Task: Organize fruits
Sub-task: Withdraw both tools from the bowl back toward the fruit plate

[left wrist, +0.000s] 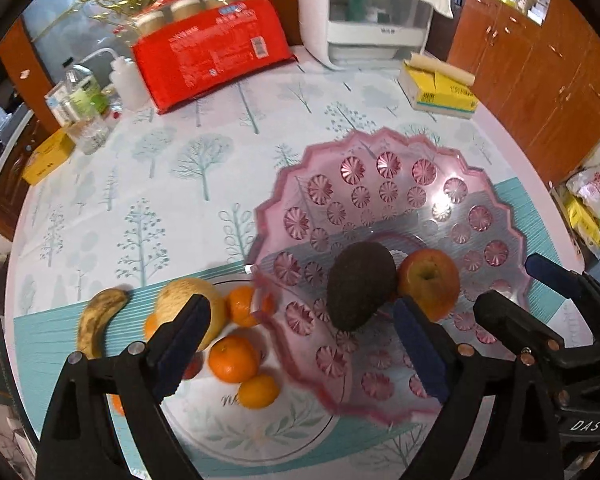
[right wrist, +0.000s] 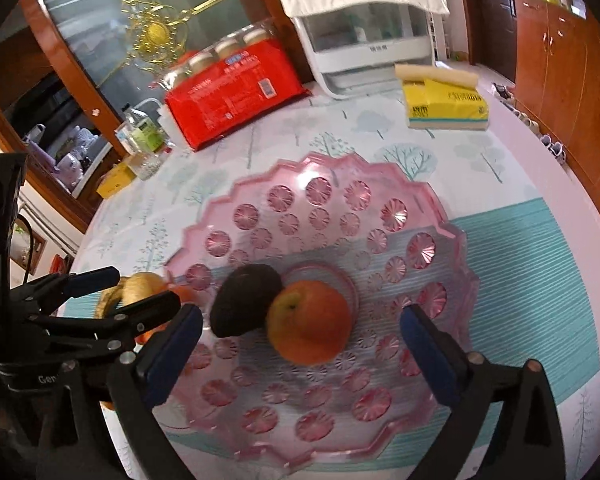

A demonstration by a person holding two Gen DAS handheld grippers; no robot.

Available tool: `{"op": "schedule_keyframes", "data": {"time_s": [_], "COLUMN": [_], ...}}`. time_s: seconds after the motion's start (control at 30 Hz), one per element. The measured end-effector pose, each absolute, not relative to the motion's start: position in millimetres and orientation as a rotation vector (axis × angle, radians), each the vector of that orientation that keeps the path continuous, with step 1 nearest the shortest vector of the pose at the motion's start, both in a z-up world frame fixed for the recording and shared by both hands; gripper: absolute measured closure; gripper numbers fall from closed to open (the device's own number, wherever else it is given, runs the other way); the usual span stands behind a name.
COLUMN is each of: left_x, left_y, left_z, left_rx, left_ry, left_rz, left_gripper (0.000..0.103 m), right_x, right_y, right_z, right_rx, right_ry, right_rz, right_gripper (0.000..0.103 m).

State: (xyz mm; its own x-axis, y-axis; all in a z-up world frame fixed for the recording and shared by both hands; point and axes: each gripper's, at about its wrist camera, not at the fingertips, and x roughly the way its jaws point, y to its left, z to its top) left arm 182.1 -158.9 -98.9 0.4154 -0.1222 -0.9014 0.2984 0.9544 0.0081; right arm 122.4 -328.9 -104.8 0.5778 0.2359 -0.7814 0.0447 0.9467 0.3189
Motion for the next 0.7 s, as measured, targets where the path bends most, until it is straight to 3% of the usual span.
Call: {"op": "schedule_keyframes", "data": {"time_s": [0.7], "left_x": [115.4], "left_y": [-75.3], "left_z": [-8.1], "left_rx": [0.073], "left_ry": [0.927], "left_rz": [-0.254], "left_gripper": [0.011], "right_x": [70.1], "right_y": [-255.1], "right_z": [-16.9], "right_rx": [0.237], "right_ry": [0.71], "right_rz": [0.245], "right_gripper": [0.0]}}
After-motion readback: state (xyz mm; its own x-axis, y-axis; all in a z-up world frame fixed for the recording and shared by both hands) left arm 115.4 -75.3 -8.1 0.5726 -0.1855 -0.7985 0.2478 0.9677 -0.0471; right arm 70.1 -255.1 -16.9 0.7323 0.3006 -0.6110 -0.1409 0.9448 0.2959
